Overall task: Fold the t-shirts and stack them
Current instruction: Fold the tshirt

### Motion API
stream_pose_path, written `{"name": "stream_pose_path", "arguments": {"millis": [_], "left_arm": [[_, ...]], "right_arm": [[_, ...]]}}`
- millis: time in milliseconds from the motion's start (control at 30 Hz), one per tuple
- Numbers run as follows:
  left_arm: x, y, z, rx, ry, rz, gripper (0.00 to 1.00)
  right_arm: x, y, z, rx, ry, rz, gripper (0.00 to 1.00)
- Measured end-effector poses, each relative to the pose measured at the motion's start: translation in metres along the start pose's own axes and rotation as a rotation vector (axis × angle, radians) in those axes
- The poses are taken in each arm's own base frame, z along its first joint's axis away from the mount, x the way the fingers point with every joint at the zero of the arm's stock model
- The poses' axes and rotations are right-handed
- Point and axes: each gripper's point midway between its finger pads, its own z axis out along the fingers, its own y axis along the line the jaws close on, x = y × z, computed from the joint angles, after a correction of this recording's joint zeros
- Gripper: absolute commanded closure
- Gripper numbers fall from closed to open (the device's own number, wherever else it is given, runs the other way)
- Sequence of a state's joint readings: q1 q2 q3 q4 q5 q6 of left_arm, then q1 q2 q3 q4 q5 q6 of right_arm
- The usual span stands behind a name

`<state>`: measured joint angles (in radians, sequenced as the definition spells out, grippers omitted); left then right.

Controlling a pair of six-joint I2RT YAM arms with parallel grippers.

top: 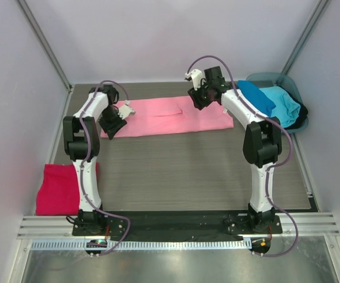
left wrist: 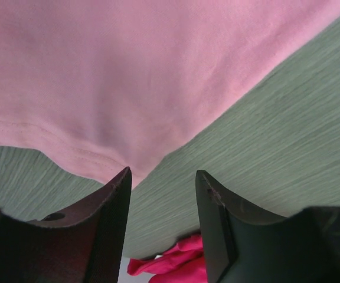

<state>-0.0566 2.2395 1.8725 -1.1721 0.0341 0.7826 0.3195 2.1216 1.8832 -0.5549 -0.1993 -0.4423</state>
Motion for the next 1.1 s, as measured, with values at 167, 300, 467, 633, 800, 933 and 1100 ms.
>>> {"name": "stream_pose_path", "arguments": {"millis": [167,300,467,633,800,933,1100], "left_arm": [[0.003,0.008,0.011,-0.028,0.033,0.002,0.64],[0.006,0.015,0.016,-0.066,0.052,0.000,0.79],[0.004,0.021,0.017,-0.110,0.056,-0.019,1.00],[0.006,0.005,0.014,-0.097,0.067,-0.004,1.00],[0.009,-0.054,-0.015,-0.032,0.107,0.088,1.00],[0.006,-0.114,-0.055,-0.018,0.091,0.220,1.00],[0.006,-0.173,-0.078,0.004,0.052,0.342,0.99]], "right_arm": [[0.007,0.000,-0.004,0.009,0.016,-0.002,0.50],[0.012,0.002,-0.008,0.013,0.029,-0.005,0.50],[0.013,-0.001,-0.019,0.041,0.034,-0.012,0.50],[0.012,-0.015,-0.049,0.125,0.023,-0.013,0.52],[0.014,-0.045,-0.075,0.199,-0.015,0.076,0.52],[0.030,-0.071,-0.077,0.249,-0.002,0.145,0.52],[0.049,-0.076,-0.047,0.236,0.042,0.205,0.54]]}}
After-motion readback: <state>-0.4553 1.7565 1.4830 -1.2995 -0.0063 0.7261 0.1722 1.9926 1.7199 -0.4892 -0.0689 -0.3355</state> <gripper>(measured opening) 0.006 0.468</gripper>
